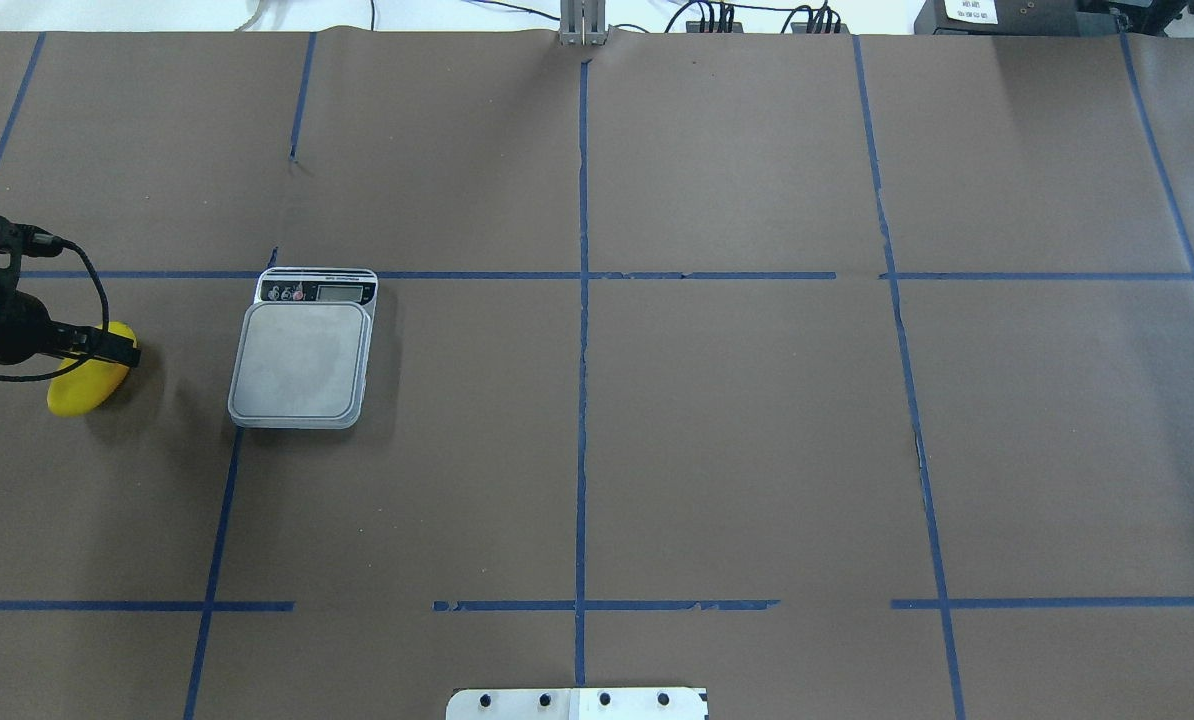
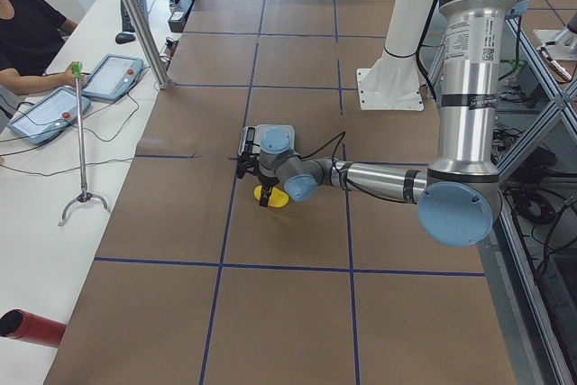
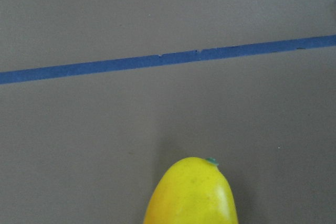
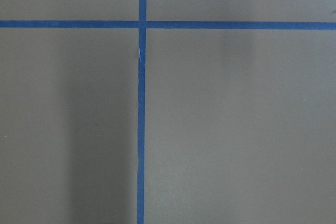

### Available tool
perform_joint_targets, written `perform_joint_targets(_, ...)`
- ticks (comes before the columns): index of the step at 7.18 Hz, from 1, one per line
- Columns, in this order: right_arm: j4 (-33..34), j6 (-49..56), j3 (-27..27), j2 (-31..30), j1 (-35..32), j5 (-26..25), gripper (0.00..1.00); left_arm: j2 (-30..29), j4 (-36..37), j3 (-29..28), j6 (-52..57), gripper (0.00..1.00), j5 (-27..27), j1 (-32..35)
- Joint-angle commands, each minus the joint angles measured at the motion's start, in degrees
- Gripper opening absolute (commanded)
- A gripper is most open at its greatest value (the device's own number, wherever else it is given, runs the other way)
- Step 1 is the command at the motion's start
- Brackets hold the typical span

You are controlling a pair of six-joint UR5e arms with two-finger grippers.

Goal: Weigh mango
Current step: 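Lower the left gripper onto the yellow mango and close on it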

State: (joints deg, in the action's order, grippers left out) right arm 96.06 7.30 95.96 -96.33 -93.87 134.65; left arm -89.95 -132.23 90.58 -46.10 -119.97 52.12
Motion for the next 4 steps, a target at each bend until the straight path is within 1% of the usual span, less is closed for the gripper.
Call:
perform_joint_targets(1,0.00,-0.01,0.01,0.00,0.00,0.00,1.00,-0.41,-0.04,-1.19,-0.22,1.00,0.00,-0.71)
perform_joint_targets(3,0.00,-0.01,-0.07,0.00,0.00,0.00,1.00,0.38,-0.13,-1.02,-0.13,1.00,0.09,-0.71)
perform_joint_targets(4,0.00,-0.01,0.01,0.00,0.00,0.00,1.00,0.47,-0.04,-0.84,-0.13,0.85,0.09,-0.71)
